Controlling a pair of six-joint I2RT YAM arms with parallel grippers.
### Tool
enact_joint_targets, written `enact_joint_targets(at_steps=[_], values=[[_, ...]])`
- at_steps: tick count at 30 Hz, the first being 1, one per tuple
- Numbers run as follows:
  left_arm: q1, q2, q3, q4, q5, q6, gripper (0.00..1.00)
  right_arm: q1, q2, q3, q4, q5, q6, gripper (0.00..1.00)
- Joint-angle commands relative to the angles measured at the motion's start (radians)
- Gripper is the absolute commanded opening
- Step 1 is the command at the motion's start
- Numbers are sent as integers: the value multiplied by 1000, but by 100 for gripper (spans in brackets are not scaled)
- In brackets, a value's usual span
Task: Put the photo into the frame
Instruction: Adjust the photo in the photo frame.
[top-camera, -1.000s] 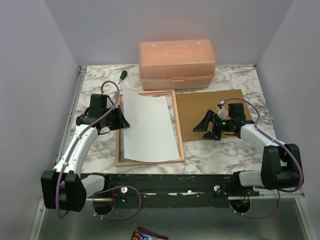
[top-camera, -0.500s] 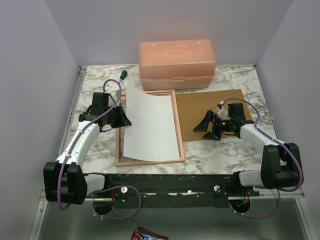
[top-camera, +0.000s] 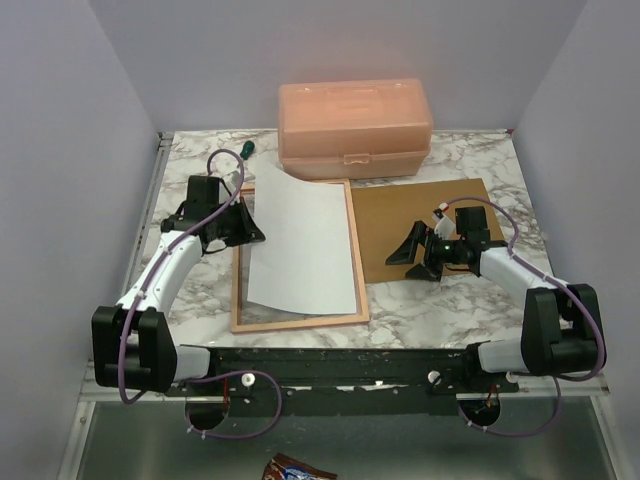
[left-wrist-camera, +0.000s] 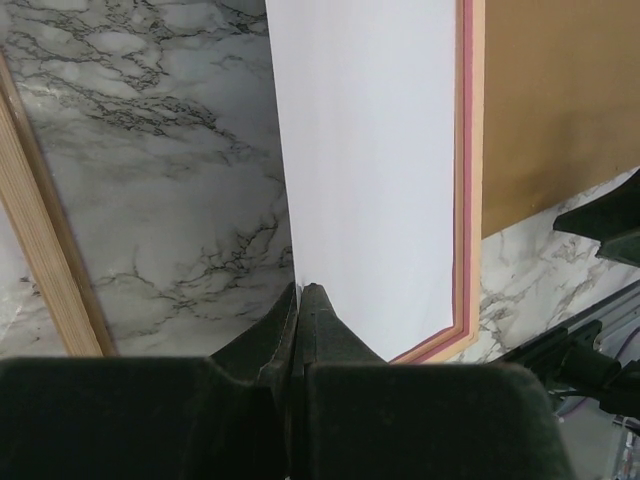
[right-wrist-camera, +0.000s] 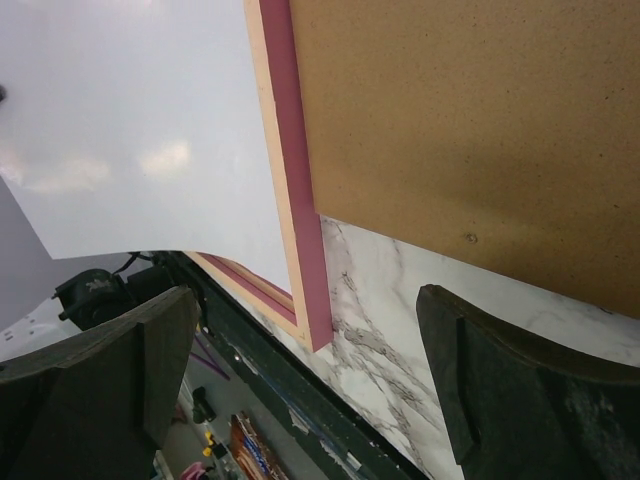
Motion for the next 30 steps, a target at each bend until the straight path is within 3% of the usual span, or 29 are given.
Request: enact_joint_targets(at_steps=[1, 11, 18, 22, 30], values=[[10, 23, 22, 40, 5, -20, 0, 4, 13, 9, -16, -7, -16, 100], [10, -11, -74, 142, 52, -97, 0, 6, 20, 8, -7, -11, -9, 100], [9, -39, -122, 177, 57, -129, 7, 19, 15, -1, 2, -9, 3, 100], [10, -53, -125, 163, 35, -122, 17, 34, 19, -9, 20, -7, 19, 100], [9, -61, -118, 113, -17, -93, 51, 64, 27, -16, 39, 11, 35, 100]])
